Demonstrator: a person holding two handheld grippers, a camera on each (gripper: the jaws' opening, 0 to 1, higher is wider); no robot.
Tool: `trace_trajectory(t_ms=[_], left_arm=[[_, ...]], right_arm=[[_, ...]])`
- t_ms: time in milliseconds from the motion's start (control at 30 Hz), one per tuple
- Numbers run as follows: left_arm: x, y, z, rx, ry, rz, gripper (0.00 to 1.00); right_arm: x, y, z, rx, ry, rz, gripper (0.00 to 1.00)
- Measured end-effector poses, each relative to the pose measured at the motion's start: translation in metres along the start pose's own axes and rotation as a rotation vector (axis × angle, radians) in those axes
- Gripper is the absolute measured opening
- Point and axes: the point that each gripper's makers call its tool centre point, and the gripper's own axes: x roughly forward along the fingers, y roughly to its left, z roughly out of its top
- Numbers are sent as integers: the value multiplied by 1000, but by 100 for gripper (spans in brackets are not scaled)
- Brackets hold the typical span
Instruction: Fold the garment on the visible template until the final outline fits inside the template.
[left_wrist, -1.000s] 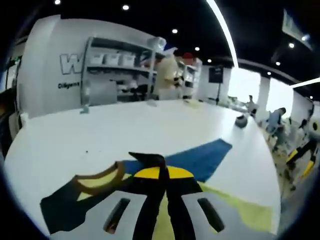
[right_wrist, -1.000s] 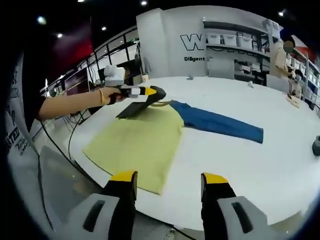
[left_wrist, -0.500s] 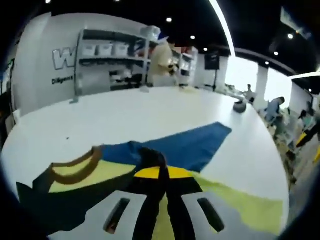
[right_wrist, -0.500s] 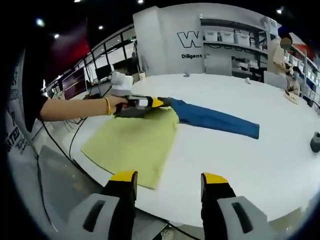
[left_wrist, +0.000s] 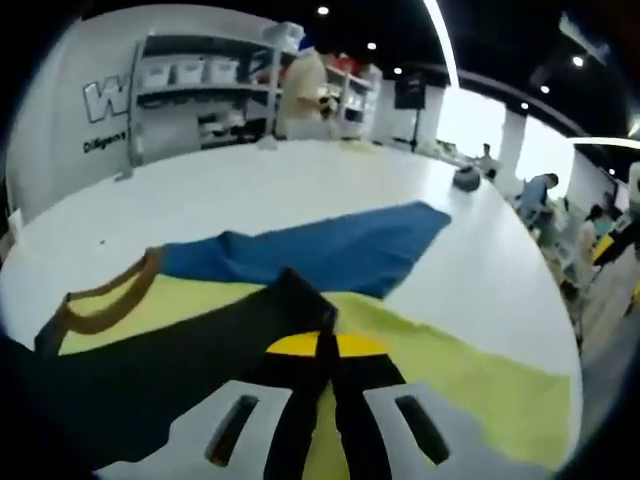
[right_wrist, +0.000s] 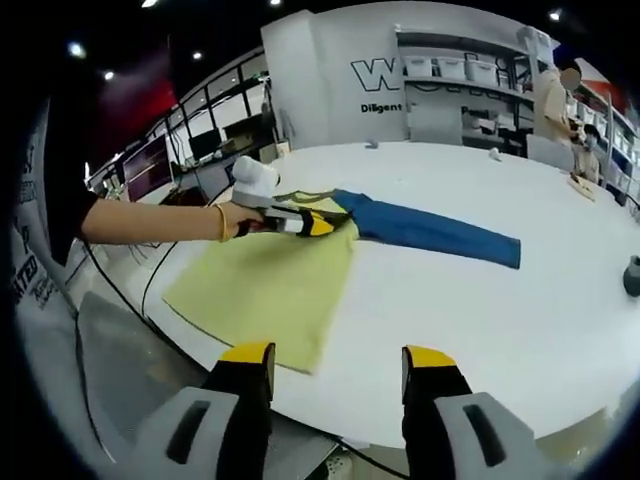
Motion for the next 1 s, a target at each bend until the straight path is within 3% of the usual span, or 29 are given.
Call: trace_trajectory(t_ms=[167,400,667,800,1000], left_arm=[[-3,-13,-3,29,11,-35,13],[-17,-18,5,39,-23,-37,16],[-43,19,13,42,-51,73,34],[-50,43,9,33,-48,127,41],[-64,71,6,16,-43,214,68]], right_arm=[[2,-1,2,-3,-2,1,49],[6,0,4,-3,-5,5,48],[11,0,13,-20,-14,12,49],[14,-1,16,-18,-24,12,50],[16,0,14,-17,-19,20,50]])
